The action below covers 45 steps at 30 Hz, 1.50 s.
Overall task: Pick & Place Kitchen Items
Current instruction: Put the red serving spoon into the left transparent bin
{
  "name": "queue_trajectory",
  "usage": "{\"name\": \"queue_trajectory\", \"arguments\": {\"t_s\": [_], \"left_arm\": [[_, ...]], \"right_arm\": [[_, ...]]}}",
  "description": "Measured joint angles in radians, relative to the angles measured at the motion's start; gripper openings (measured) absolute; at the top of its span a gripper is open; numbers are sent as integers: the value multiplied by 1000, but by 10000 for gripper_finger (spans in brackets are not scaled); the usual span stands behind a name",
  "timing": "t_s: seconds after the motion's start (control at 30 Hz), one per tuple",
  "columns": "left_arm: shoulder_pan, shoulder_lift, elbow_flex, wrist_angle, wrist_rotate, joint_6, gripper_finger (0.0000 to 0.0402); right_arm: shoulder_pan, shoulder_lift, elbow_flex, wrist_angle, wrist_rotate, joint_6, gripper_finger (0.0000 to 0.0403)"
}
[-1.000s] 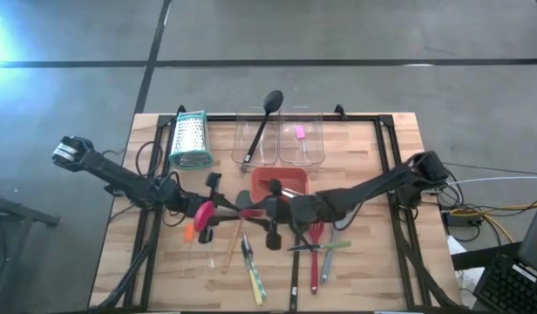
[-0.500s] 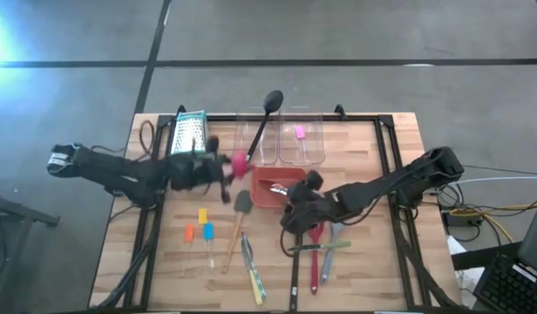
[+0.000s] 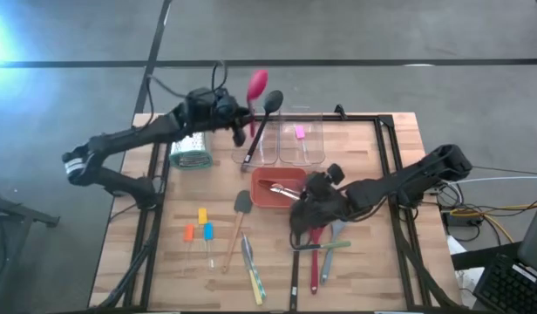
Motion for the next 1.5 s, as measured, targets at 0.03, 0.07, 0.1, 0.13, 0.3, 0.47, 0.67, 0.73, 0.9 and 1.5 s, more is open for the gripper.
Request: {"name": "queue_trajectory", "arguments": {"t_s": [0.03, 0.07, 0.1, 0.13, 0.3, 0.47, 0.67, 0.73, 0.9, 1.5], "left_arm": [[21, 21, 11, 1, 17, -9, 79], [41, 43, 20, 5, 37, -20, 79], [55, 66, 30, 4, 49, -30, 79], [68, 90, 39, -1, 59, -35, 79], [94, 203, 107, -84, 61, -40, 79], [99, 295, 213, -209, 62, -47, 79], [105, 367, 317, -330, 56, -52, 79], [109, 384, 321, -346, 55, -65, 79], [123, 410, 321, -403, 57, -96, 79], [152, 537, 317, -455, 107, -145, 79]], "right_arm": [[7, -3, -1, -24, 17, 24, 181], [14, -5, -1, -47, 28, 44, 180], [21, -8, -2, -66, 39, 61, 179], [28, -8, -3, -77, 48, 73, 178], [52, -13, -5, -95, 73, 84, 179], [64, -13, -7, -95, 73, 84, 179], [66, -13, -7, -95, 73, 99, 171], [69, -13, -7, -95, 73, 101, 171], [79, -13, -9, -96, 73, 108, 173], [82, -13, -9, -91, 72, 110, 166]]}}
